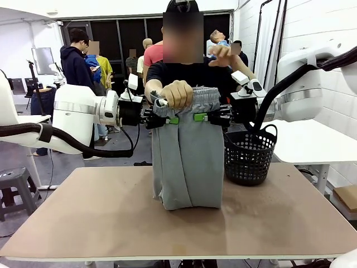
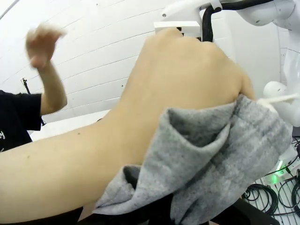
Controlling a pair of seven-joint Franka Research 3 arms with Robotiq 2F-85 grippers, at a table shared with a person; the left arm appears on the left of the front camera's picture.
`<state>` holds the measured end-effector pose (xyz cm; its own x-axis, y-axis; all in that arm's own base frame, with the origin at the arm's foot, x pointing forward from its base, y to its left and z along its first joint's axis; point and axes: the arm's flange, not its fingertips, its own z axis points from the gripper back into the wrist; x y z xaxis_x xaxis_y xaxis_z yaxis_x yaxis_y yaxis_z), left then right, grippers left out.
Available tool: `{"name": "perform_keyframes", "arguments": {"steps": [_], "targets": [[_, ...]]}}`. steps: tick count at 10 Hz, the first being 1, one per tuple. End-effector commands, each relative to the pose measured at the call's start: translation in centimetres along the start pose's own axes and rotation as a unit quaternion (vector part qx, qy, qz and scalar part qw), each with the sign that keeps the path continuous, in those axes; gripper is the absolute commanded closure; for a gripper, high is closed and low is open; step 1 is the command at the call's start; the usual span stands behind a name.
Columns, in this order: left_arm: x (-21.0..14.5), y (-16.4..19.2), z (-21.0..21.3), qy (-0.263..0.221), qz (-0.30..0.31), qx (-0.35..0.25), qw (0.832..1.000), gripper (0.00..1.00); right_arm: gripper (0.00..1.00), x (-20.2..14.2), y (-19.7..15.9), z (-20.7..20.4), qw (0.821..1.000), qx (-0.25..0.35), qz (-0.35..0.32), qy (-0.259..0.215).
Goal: Fold the training pants.
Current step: Release the ends of the Training pants and then grab the overlapped ends.
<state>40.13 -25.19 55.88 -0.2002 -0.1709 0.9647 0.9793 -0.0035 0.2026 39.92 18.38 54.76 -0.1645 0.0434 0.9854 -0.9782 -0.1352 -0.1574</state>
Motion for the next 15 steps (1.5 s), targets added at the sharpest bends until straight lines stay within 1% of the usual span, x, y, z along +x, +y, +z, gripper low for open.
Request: {"name": "perform_keyframes", "arguments": {"steps": [1,15], "targets": [[0.11,-0.14,0.13,-0.015,-0.005,0.006,1.0,1.0,1.0,0.25,0.07,-0.18,1.0,0.002,0.002,-0.002],[0.11,-0.14,0.13,-0.015,-0.005,0.006,1.0,1.0,1.0,0.25,0.07,-0.18,1.0,0.002,0.002,-0.002]]}}
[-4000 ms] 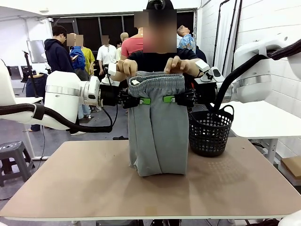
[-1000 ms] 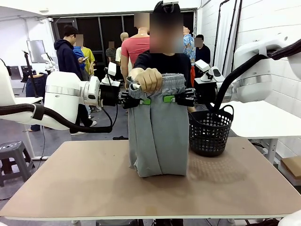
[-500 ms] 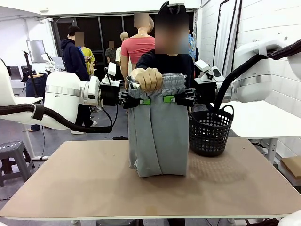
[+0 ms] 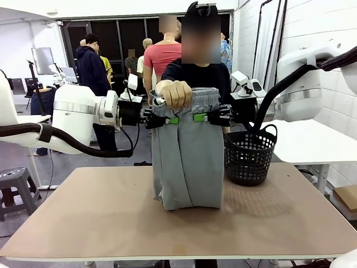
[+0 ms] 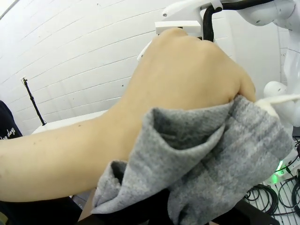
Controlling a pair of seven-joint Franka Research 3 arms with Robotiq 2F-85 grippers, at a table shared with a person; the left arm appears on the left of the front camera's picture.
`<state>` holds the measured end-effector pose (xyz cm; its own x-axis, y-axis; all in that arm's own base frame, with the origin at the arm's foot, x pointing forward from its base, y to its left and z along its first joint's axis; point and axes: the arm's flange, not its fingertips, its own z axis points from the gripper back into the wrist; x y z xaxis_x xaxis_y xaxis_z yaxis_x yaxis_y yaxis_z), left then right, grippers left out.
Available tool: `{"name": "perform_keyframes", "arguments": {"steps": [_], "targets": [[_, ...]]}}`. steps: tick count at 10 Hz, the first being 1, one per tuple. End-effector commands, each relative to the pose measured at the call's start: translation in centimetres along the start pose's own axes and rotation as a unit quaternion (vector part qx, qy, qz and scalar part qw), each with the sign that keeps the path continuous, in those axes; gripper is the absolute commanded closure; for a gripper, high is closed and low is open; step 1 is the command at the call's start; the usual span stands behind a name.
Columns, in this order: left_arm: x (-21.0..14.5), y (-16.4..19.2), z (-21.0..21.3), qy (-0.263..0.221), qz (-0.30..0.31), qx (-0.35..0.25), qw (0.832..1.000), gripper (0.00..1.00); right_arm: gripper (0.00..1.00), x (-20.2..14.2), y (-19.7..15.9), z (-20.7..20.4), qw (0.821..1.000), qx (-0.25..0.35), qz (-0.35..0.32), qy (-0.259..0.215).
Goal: Fold the training pants.
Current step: Release the ends of the Training pants and then grab the overlapped ends.
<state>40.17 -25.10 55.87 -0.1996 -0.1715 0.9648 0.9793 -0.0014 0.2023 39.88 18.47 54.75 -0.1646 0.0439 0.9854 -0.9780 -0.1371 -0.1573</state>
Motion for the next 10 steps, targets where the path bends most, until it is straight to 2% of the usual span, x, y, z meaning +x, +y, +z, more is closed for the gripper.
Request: {"name": "perform_keyframes", "arguments": {"steps": [1,3,4,8,9,10], "targets": [[0.15,-0.18,0.04,-0.015,-0.005,0.005,1.0,1.0,1.0,0.26,0.05,-0.09,1.0,0.001,0.002,-0.002],[0.0,0.0,0.0,0.0,0.0,0.0,1.0,1.0,1.0,0.04,0.03,0.03,1.0,0.003,-0.014,-0.003],[-0.23,-0.12,-0.03,0.0,0.001,0.003,1.0,0.83,0.84,0.06,-0.02,0.07,1.0,0.005,-0.017,-0.002],[-0.74,-0.31,0.17,-0.008,0.008,0.008,1.0,0.04,0.06,0.08,-0.63,0.13,0.999,-0.005,-0.034,0.006],[-0.72,-0.26,0.25,-0.008,0.009,0.008,1.0,0.0,0.0,0.07,-0.69,0.1,0.999,-0.006,-0.035,0.006],[-0.7,-0.19,0.25,-0.009,0.009,0.007,1.0,0.0,0.0,0.05,-0.82,0.15,0.999,-0.009,-0.035,0.011]]}}
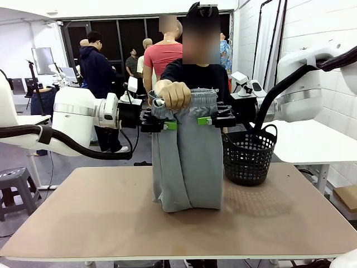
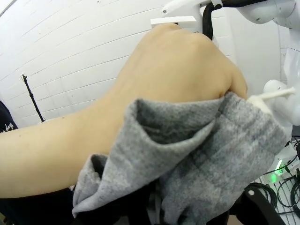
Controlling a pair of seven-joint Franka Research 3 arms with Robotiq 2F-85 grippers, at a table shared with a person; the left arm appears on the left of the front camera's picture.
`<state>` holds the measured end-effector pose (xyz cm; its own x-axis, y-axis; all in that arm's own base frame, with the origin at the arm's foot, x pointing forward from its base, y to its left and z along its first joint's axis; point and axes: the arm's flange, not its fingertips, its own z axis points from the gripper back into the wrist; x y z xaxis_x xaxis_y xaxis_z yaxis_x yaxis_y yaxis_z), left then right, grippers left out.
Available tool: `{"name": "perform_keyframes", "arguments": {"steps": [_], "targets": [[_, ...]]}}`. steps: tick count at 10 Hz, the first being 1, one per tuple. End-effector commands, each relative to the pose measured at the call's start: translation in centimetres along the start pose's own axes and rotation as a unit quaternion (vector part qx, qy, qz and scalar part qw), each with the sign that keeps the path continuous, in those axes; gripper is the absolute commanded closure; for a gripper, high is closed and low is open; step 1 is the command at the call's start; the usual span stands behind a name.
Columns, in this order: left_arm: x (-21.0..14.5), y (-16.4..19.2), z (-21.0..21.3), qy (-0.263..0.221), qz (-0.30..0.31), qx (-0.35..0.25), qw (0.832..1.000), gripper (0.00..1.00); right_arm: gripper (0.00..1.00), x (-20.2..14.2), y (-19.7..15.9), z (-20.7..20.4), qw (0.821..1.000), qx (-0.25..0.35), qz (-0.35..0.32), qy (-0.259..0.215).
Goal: Fold the training pants.
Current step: Release the ends of the Training pants and then grab the overlapped ends.
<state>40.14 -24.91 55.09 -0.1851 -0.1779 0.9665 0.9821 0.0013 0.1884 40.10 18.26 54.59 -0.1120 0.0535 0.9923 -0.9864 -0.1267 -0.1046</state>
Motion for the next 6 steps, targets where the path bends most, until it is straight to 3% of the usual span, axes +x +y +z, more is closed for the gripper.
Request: {"name": "perform_keyframes", "arguments": {"steps": [1,6], "targets": [[0.06,0.01,0.13,-0.014,0.002,0.007,1.0,0.0,0.0,0.32,-0.68,-0.01,1.0,-0.006,-0.008,0.011],[0.15,-0.06,0.19,-0.016,0.009,0.008,1.0,0.0,0.0,0.19,-0.66,0.01,1.0,-0.01,0.003,0.016]]}}
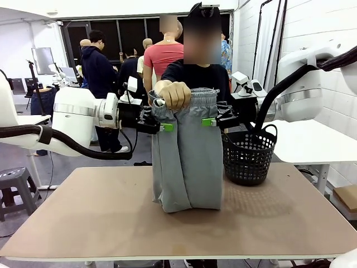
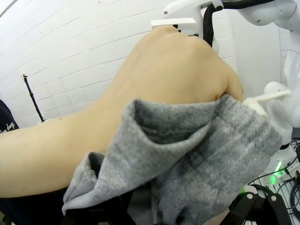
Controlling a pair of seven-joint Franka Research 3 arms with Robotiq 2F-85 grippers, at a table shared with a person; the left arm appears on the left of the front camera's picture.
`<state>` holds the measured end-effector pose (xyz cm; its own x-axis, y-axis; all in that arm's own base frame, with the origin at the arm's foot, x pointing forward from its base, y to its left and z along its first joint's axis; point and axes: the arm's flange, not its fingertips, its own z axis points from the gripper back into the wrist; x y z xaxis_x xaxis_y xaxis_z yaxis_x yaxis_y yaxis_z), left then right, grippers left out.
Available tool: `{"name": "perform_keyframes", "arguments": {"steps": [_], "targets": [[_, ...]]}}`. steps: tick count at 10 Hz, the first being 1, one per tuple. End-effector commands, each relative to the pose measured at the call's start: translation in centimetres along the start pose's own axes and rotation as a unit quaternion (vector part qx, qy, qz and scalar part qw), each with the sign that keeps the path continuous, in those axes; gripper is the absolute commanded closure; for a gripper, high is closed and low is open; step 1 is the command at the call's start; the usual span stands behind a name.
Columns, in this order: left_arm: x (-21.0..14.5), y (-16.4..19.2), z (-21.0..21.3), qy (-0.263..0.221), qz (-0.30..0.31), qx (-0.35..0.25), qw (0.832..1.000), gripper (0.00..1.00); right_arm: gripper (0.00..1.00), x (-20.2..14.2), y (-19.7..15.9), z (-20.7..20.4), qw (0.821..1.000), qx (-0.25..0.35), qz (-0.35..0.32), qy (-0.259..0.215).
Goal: Fold the training pants.
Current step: Release the ends of the Training pants and then grab the overlapped ends.
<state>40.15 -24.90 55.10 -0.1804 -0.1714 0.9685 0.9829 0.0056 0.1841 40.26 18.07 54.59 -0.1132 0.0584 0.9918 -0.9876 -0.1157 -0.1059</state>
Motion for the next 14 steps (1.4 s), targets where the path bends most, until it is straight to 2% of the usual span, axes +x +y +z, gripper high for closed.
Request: {"name": "perform_keyframes", "arguments": {"steps": [1,4,14], "targets": [[0.2,-0.2,0.2,-0.011,-0.001,0.008,1.0,0.0,0.04,0.1,-0.5,-0.2,1.0,-0.005,0.012,0.015],[0.3,-1.0,0.7,-0.018,-0.014,0.021,1.0,0.0,0.04,0.0,0.2,0.4,0.999,-0.015,-0.017,0.039],[-0.5,-3.2,3.4,-0.01,0.008,0.065,0.998,0.0,0.04,0.3,2.3,3.5,0.994,-0.081,-0.03,0.066]]}}
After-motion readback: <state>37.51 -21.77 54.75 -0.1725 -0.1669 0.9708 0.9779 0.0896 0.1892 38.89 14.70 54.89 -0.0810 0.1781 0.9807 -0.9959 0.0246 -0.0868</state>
